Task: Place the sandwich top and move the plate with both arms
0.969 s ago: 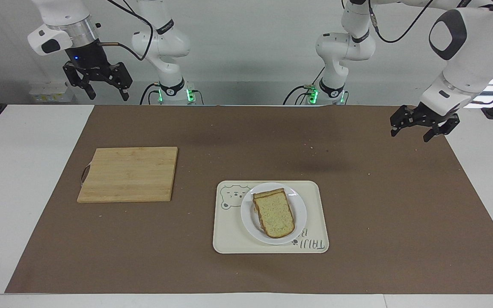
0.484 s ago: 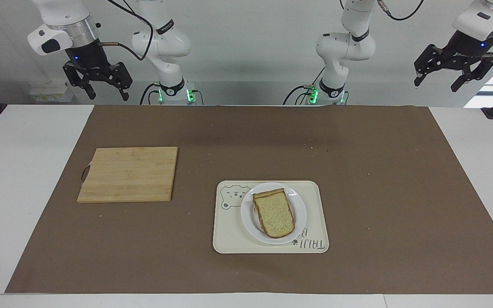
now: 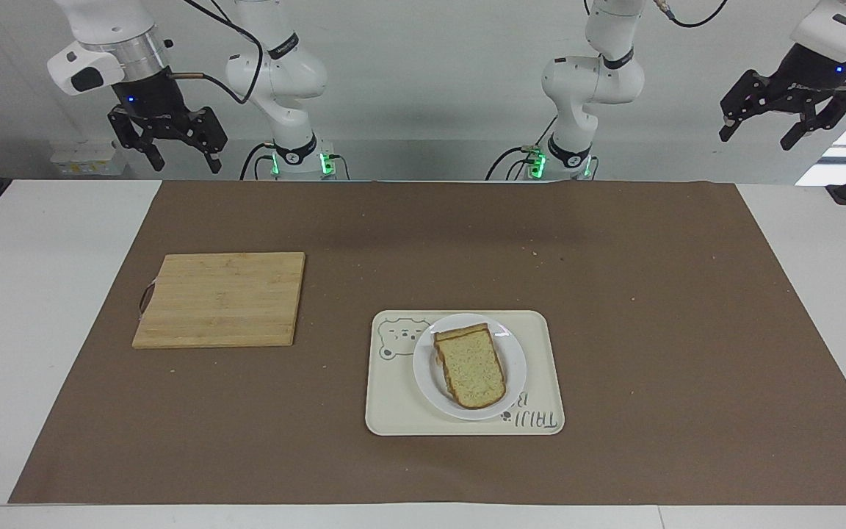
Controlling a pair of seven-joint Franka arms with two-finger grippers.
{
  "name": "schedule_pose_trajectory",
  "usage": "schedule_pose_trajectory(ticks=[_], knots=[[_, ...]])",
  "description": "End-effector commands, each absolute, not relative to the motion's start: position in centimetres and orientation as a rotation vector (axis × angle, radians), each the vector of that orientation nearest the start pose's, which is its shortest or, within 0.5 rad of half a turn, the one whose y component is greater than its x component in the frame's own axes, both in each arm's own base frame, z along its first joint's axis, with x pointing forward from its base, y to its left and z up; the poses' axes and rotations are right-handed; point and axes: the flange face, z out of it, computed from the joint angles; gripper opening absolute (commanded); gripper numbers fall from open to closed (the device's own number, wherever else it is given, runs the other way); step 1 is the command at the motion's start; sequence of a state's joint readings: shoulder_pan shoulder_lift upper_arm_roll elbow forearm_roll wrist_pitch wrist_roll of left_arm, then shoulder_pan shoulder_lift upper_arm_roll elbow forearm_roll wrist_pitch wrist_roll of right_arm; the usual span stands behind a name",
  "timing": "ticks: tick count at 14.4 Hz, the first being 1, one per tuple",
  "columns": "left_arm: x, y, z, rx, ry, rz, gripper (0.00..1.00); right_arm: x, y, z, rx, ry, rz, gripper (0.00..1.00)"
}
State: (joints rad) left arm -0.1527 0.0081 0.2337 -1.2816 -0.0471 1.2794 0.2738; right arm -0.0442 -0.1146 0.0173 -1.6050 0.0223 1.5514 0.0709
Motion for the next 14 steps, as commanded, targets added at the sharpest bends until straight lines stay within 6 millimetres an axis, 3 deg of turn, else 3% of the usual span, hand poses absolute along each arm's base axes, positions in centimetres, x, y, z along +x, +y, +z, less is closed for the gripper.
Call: schedule_pose_trajectory(ticks=[1, 5, 9, 14], knots=[[51.0, 4.3, 72.8, -3.165, 0.324, -0.027, 1.0, 51.2, -1.3, 67.2, -3.113, 0.124, -0.098, 1.0], [51.0, 4.9, 72.5, -3.168, 0.308, -0.008, 1.0, 51.2, -1.3, 67.2, -3.113, 0.124, -0.098, 1.0], [51.0, 3.6, 72.4, -3.156, 0.336, 0.015, 1.0, 51.2, -1.3, 67.2, -3.115, 0.125, -0.098, 1.0], [50.9, 3.6, 72.4, -3.128, 0.318, 0.019, 1.0, 51.2, -1.3, 67.2, -3.113, 0.124, -0.098, 1.0]])
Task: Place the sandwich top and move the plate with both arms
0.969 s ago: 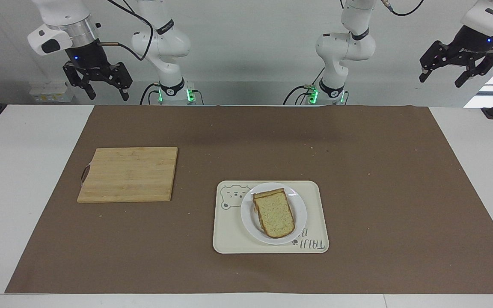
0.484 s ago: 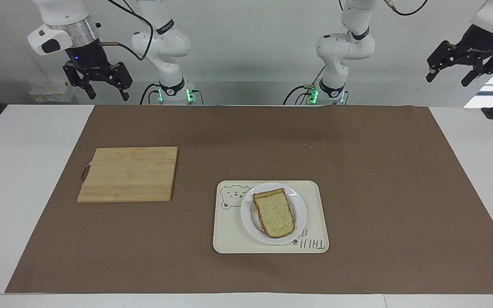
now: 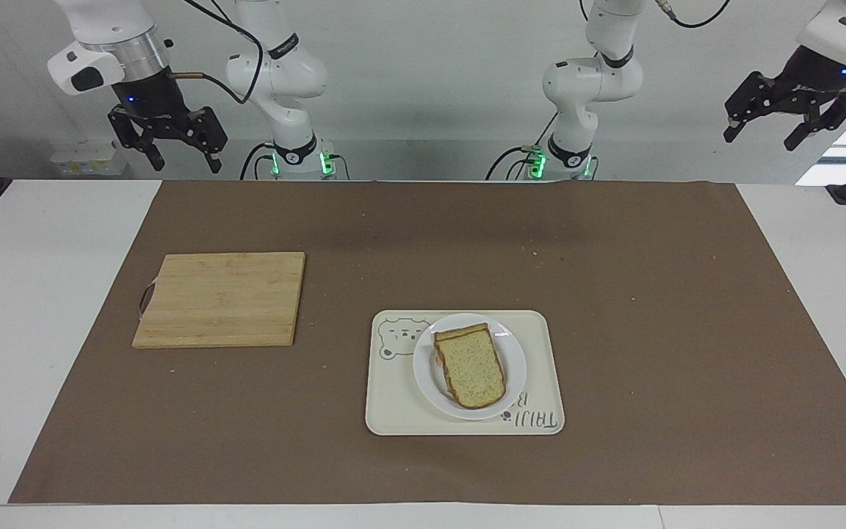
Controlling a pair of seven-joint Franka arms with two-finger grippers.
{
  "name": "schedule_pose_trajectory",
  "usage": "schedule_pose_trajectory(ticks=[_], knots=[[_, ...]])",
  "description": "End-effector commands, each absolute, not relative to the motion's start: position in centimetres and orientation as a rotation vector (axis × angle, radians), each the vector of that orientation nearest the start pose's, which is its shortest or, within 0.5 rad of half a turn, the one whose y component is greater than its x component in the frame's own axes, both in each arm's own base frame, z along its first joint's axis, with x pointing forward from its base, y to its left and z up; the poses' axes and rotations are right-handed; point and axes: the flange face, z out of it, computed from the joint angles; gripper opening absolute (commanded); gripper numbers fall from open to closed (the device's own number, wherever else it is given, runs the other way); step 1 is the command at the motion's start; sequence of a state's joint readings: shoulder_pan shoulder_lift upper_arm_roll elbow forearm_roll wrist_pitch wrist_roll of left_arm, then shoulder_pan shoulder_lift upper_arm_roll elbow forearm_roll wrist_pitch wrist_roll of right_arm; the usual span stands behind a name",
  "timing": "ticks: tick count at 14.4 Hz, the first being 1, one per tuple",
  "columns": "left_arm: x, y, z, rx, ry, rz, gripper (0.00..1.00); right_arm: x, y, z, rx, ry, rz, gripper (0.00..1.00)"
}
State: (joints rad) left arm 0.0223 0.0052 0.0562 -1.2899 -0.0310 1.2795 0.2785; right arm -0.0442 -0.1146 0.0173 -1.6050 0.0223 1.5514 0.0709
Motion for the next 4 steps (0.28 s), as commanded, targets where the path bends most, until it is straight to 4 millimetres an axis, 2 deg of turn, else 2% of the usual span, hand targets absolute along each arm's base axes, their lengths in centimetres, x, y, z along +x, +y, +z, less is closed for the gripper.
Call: schedule_pose_trajectory(ticks=[1, 4], knots=[[50.95, 3.64, 72.4, -3.128, 0.318, 0.019, 1.0, 51.23, -1.3, 67.18, -3.113, 0.124, -0.098, 1.0], [50.97, 3.56, 72.41, -3.128, 0.323, 0.016, 1.0, 51.23, -1.3, 67.18, -3.113, 0.124, -0.098, 1.0]])
